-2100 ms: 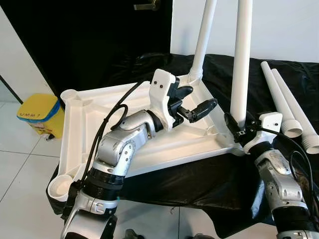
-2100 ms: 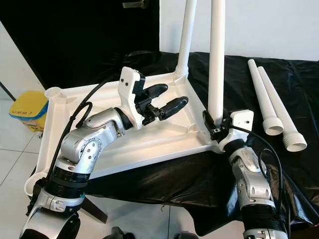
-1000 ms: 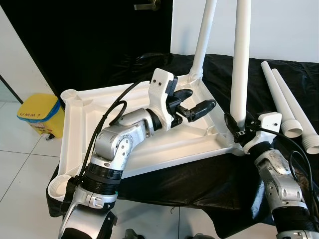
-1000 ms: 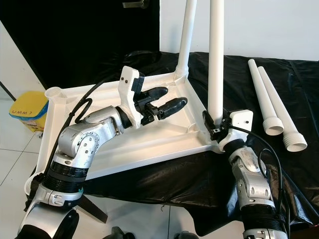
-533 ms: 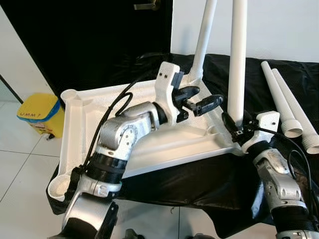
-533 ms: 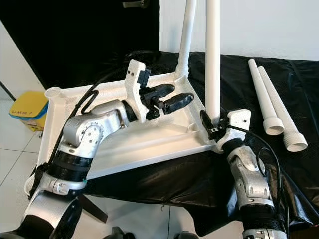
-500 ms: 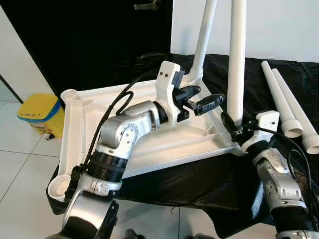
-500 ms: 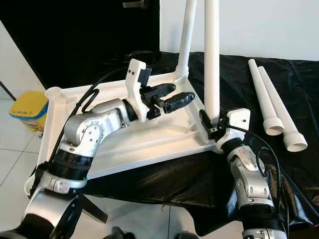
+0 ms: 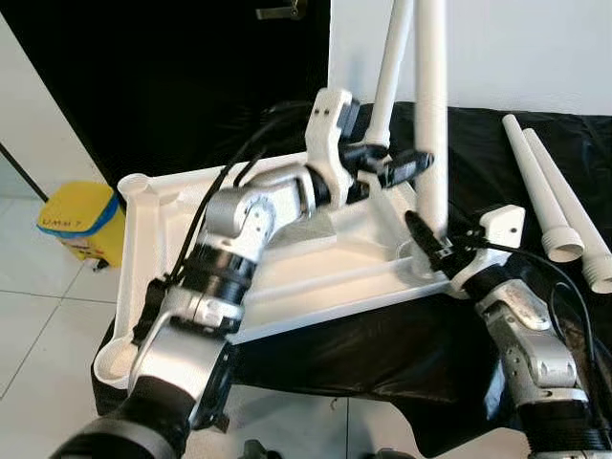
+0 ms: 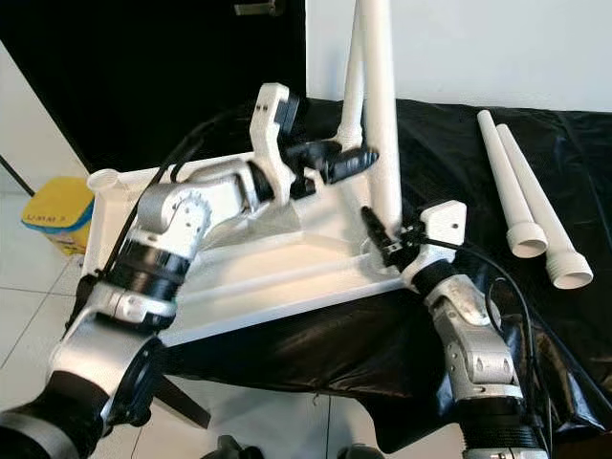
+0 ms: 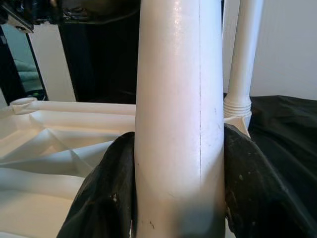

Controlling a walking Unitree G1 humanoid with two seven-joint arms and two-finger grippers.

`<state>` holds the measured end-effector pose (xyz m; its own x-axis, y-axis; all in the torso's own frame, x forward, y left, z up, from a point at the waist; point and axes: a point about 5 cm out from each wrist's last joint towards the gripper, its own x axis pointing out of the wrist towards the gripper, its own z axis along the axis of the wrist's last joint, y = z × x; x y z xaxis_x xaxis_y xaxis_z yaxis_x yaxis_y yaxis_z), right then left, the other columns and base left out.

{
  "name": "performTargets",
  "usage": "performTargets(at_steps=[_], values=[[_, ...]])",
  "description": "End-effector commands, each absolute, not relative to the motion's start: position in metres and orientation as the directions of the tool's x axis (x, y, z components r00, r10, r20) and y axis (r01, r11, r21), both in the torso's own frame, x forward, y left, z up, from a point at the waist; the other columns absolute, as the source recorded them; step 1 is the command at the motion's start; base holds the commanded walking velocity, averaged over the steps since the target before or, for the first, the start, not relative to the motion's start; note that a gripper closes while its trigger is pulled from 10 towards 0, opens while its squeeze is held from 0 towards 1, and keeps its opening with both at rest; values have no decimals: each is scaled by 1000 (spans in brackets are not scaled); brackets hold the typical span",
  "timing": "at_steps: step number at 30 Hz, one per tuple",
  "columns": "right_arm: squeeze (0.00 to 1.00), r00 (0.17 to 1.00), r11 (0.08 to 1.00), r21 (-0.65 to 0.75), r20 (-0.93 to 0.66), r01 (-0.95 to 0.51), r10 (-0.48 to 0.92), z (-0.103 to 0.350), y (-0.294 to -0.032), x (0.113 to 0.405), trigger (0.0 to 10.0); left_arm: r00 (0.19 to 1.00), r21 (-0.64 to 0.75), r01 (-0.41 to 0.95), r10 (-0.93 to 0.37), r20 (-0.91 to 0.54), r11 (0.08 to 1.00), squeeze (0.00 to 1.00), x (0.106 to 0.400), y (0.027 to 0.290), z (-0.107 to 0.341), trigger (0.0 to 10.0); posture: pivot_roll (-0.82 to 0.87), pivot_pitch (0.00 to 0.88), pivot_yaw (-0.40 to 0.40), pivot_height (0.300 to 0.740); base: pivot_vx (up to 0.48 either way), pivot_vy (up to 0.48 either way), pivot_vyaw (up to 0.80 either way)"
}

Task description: Building children table

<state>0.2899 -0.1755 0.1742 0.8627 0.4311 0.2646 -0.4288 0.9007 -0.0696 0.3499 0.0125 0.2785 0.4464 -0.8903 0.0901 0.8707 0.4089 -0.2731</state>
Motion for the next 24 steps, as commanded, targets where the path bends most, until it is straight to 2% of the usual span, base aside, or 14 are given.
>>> performTargets(at_steps=[1, 14, 20, 24], values=[[0, 855, 892, -62, 260, -448, 448, 174, -172, 286, 10000, 162, -229, 966, -968, 190, 117, 0, 341, 10, 289, 10000, -199, 83, 55, 740, 0, 0, 0], [0, 836, 860, -78, 204, -504, 509, 167, -166, 279, 10000, 240, -228, 956, -938, 250, 184, 0, 366, 19, 318, 10000, -220, 94, 63, 740, 0, 0, 0], [0, 827, 846, -82, 182, -527, 532, 165, -164, 277, 10000, 220, -232, 960, -935, 279, 156, 0, 366, 17, 325, 10000, -223, 95, 65, 740, 0, 0, 0], [0, 813, 829, -92, 160, -552, 560, 164, -161, 275, 10000, 173, -240, 965, -945, 277, 107, 0, 362, 6, 324, 10000, -226, 93, 66, 740, 0, 0, 0]])
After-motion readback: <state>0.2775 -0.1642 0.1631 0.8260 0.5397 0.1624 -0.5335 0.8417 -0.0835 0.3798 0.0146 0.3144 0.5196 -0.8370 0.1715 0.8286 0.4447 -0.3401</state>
